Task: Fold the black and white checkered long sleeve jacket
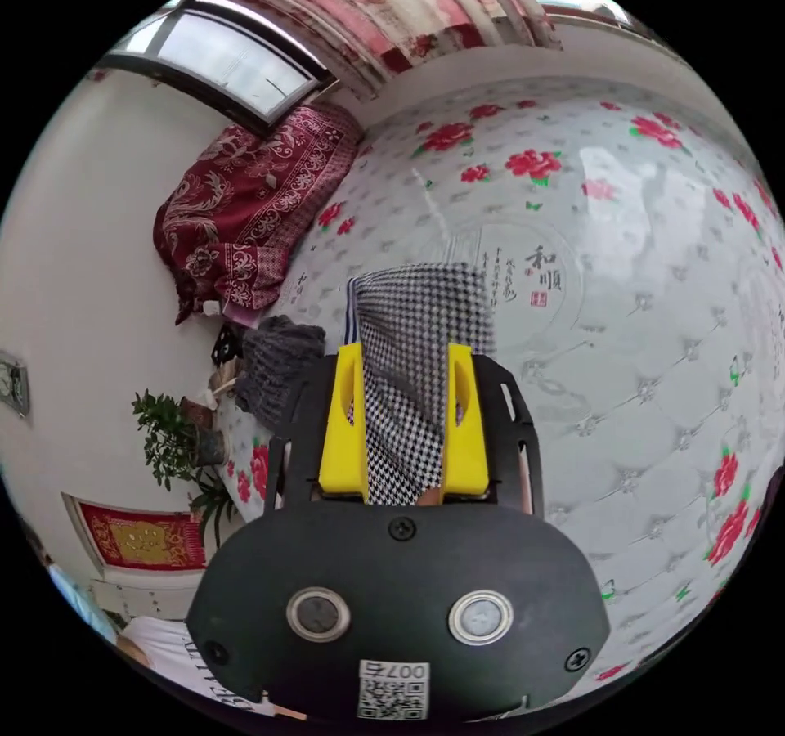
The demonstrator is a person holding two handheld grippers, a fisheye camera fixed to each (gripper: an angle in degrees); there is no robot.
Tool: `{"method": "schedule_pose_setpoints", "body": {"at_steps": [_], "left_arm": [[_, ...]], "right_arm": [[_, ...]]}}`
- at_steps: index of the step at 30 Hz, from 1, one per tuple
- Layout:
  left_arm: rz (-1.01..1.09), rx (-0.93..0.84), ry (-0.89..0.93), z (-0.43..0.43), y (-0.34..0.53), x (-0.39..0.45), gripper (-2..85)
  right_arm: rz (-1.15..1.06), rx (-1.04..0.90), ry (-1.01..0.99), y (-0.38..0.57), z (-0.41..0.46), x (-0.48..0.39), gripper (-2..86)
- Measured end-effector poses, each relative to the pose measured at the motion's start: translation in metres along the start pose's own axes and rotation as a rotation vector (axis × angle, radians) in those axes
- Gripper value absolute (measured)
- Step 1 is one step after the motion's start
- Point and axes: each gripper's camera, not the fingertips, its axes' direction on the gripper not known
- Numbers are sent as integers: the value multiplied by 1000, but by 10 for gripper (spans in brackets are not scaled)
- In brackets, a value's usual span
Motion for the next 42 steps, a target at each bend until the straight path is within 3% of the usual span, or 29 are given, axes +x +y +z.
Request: {"method": "schedule_pose_setpoints", "body": {"at_steps": [5, 11, 21, 27, 32, 34, 39, 42], "left_arm": [[-21, -24, 34, 2, -18, -21, 82], [9, -81, 43, 66, -62, -1, 102], [32, -64, -28, 176, -154, 58, 59], [214, 20, -199, 259, -222, 132, 57], [318, 11, -202, 276, -181, 149, 70], [365, 8, -227, 270, -143, 151, 78], [530, -163, -449, 264, -6, 158, 66], [487, -220, -385, 266, 28, 158, 84]], "right_arm": [[94, -45, 30, 58, 59, 57, 137], [182, -37, -29, 38, 103, 84, 125], [148, 70, -81, -108, 168, 53, 85], [6, 160, 122, -182, 165, -13, 98], [-244, 114, 229, -89, 146, -28, 98], [-315, 18, 299, -3, 136, -16, 93], [-293, -156, 404, 164, 100, 5, 83], [-186, -224, 318, 202, 80, 4, 82]]}}
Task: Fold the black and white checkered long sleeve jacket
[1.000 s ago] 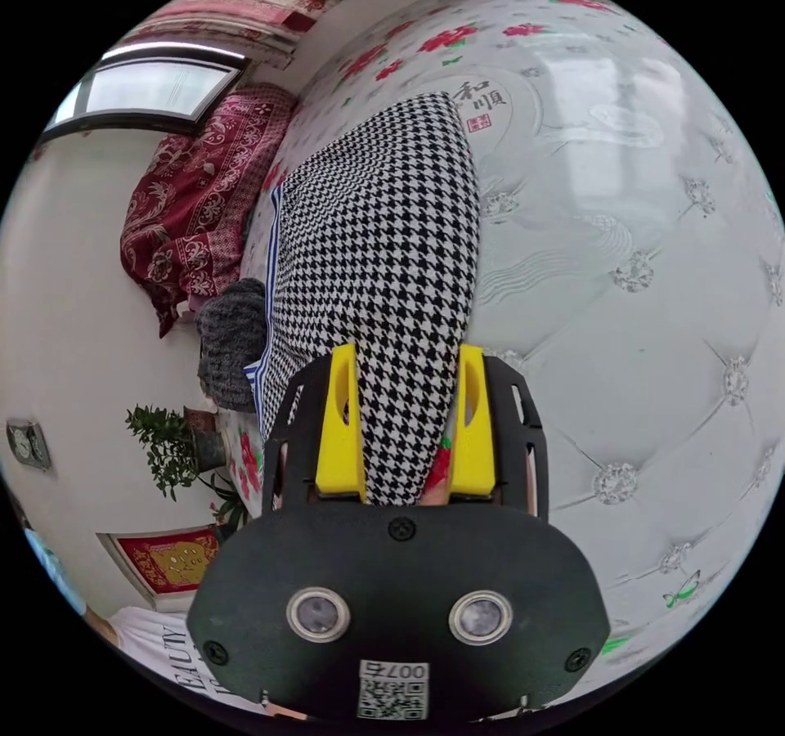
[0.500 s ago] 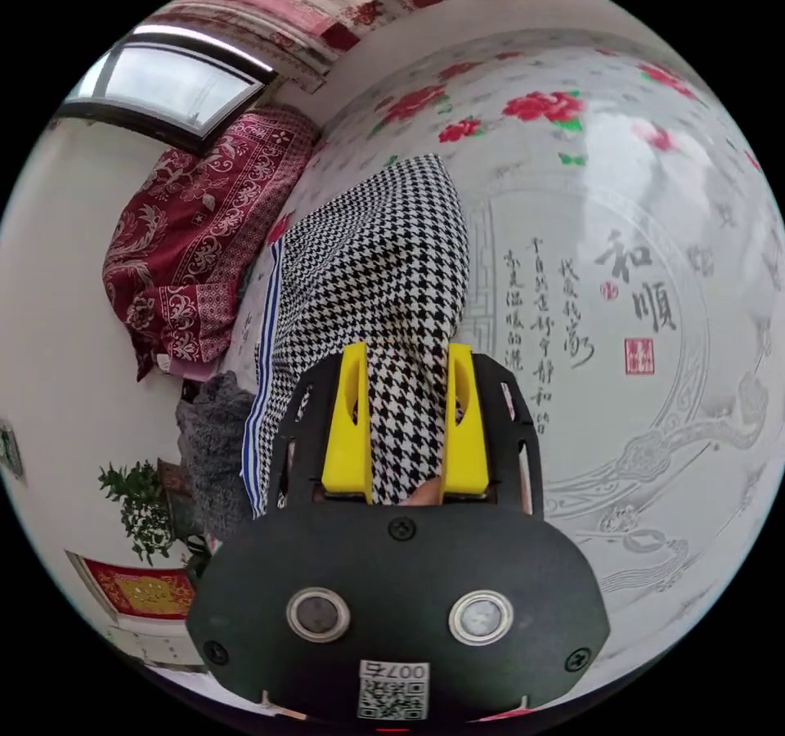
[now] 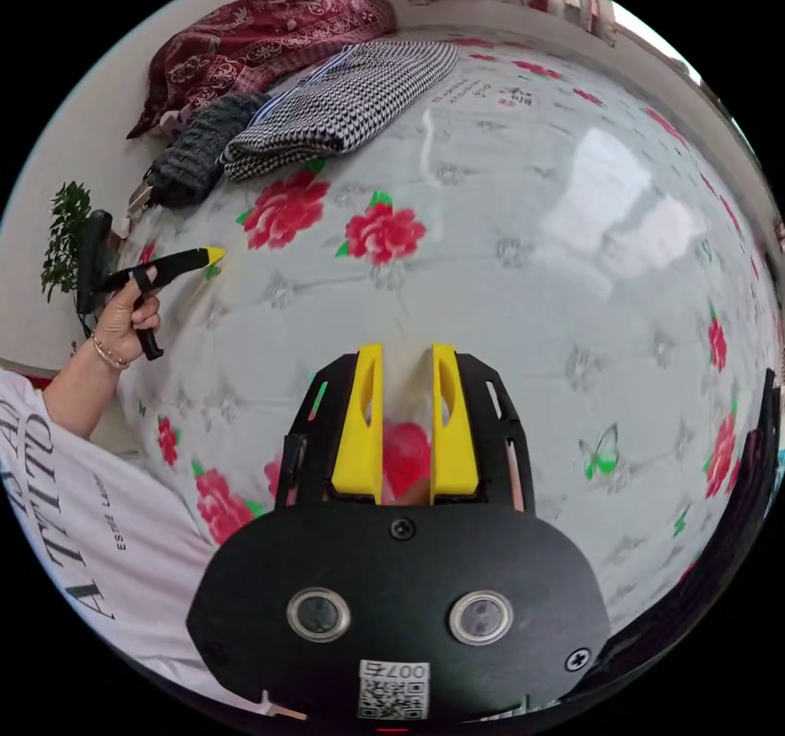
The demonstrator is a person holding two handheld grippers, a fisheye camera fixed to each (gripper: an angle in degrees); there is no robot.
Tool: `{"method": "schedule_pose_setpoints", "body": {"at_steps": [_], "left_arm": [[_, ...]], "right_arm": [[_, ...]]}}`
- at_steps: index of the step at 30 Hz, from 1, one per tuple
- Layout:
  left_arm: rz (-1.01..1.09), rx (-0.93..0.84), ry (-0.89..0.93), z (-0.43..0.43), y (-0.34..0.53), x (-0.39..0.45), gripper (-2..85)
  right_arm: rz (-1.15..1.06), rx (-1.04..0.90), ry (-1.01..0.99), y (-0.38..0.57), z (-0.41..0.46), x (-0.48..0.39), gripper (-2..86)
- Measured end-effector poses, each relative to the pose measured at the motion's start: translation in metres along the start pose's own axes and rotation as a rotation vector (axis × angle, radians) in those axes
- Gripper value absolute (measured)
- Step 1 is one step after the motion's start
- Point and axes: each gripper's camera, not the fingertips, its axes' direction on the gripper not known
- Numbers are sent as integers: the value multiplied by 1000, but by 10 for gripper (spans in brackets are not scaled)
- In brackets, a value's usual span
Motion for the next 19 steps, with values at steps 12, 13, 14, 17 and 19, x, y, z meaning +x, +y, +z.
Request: {"method": "schedule_pose_setpoints", "body": {"at_steps": [12, 13, 14, 17, 19], "left_arm": [[546, -363, -360, 60, 91, 180, 72], [577, -354, -391, 62, 102, 189, 69], [646, -369, -446, 65, 124, 206, 59], [761, -427, -564, 74, 172, 243, 46], [812, -442, -611, 76, 197, 263, 32]], "right_arm": [[-202, -140, 39, -9, 0, -127, 75], [-200, -134, 0, -3, -4, -141, 72], [-199, -136, -21, 0, -5, -146, 72], [-177, -146, -65, 27, -14, -156, 76], [-119, -107, -21, 57, -32, -143, 84]]}}
